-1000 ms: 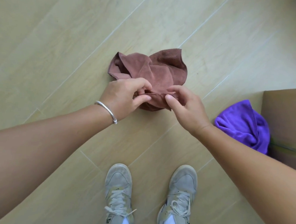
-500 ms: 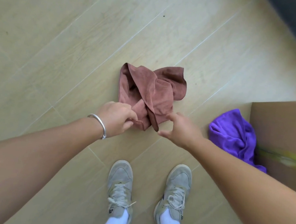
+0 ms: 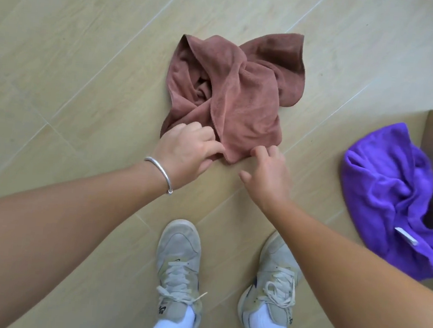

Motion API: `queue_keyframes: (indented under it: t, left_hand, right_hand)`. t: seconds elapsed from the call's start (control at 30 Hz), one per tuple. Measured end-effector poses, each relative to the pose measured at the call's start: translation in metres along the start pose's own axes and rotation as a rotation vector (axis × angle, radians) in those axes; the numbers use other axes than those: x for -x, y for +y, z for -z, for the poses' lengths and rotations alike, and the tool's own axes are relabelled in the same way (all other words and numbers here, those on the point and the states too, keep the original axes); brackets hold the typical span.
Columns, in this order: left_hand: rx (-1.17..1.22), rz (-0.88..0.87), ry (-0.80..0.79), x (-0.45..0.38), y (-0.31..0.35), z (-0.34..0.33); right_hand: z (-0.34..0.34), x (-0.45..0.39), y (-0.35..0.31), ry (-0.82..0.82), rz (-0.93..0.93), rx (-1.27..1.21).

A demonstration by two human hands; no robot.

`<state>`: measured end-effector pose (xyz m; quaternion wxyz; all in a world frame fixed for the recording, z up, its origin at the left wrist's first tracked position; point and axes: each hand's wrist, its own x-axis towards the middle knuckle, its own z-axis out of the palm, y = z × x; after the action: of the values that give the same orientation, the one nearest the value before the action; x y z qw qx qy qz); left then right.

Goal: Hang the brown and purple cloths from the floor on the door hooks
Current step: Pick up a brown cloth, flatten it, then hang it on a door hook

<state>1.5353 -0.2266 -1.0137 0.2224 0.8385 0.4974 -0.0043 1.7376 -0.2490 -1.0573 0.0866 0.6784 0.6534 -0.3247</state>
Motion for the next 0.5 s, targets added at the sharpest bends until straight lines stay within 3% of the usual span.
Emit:
queue_keyframes:
  t: [0.13, 0.3, 0.4, 0.5]
  left_hand:
    - [-0.106, -0.122, 0.061, -0.031, 0.018, -0.030]
    - [-0.289, -0.082, 0.009, -0.053, 0.006, -0.050]
    - [-0.079, -0.049, 0.060, -0.062, 0.002, -0.033]
    - [0.214, 0.095, 0.151, -0.059, 0.005, 0.011]
  right_hand:
    - [0.004, -0.009, 0.028, 0.136, 0.074, -0.007]
    - [0.017, -0.019, 0.049, 0.192, 0.136, 0.003]
    - [0.027, -0.019, 0.050, 0.197, 0.133, -0.011]
    - [0.043, -0.008, 0.035, 0.239, 0.125, -0.109]
